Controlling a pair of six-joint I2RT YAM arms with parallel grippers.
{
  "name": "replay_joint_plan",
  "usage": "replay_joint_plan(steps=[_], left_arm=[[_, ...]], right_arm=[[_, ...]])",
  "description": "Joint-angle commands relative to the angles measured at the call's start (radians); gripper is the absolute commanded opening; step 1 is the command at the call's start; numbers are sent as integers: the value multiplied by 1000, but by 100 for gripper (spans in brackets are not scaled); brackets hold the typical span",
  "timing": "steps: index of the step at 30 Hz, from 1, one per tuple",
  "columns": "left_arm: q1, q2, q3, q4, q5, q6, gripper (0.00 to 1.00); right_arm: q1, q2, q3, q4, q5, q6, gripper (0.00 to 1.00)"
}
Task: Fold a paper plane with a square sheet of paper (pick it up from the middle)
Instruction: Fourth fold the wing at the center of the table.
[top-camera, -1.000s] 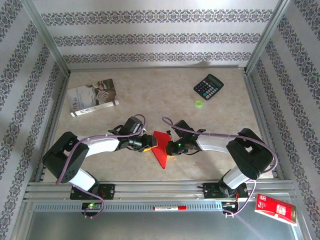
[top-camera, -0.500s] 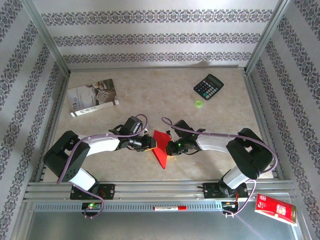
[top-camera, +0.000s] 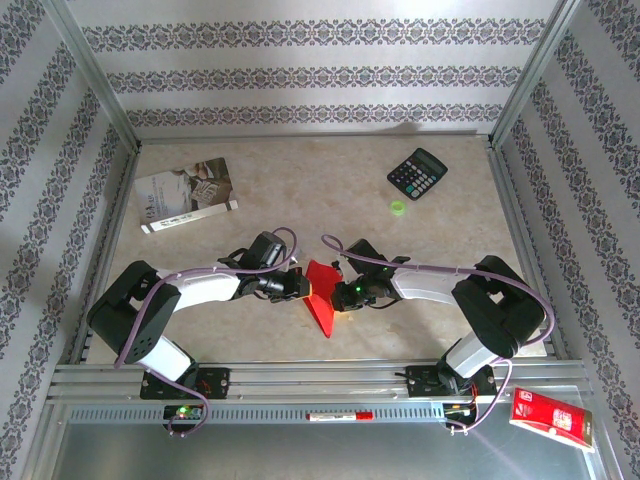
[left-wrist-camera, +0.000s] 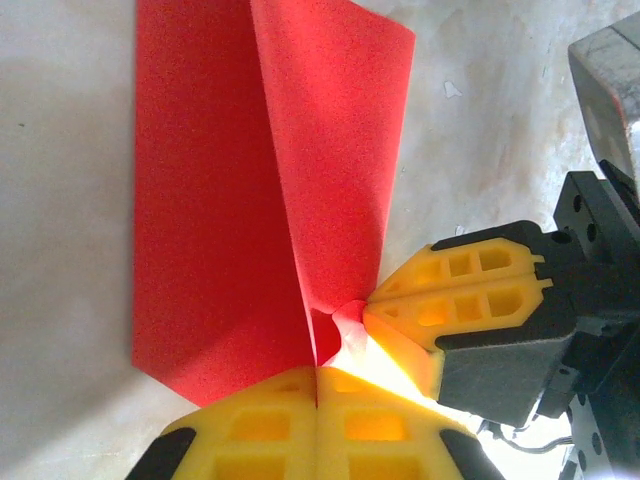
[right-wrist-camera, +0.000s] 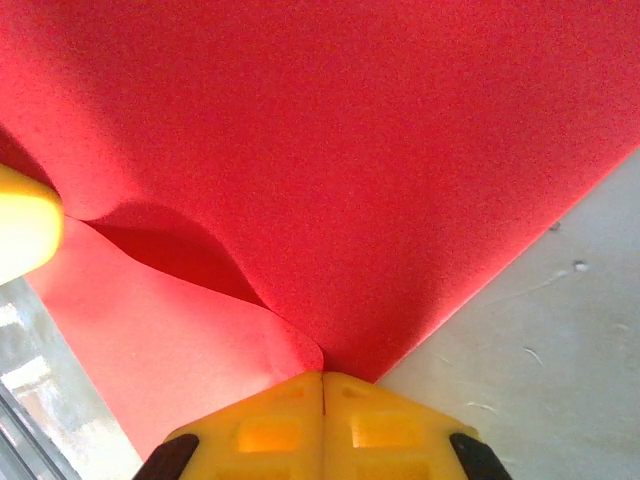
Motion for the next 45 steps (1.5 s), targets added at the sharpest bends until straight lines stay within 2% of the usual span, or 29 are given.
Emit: replay_joint_plan(steps=[1, 3, 7, 11, 18, 24, 31, 37, 45], left_arm=[[9, -21, -8, -18, -13, -29, 0], [2, -35, -19, -22, -31, -53, 0], [-17, -61, -24, -59, -70, -91, 0], [-56, -83, -17, -88, -119, -126, 0], [-85, -138, -48, -101, -217, -224, 0], [-85, -222, -100, -84, -286, -356, 0], [-84, -228, -99, -77, -266, -482, 0], [-84, -233, -86, -85, -259, -585, 0], [-84, -207, -38, -110, -245, -605, 0]], right_arm=[[-13, 33, 3, -93, 71, -28, 0], [-15, 24, 20, -113, 69, -41, 1], [-16, -35, 55, -174, 89, -65, 19], [-16, -126, 60, -215, 111, -59, 28], [70, -203, 17, -97, 121, 95, 22], [207, -233, -14, 9, 278, 183, 30], [351, -226, 0, 9, 487, 168, 38], [452, -190, 1, -13, 665, 168, 42], [507, -92, 49, -18, 749, 166, 42]])
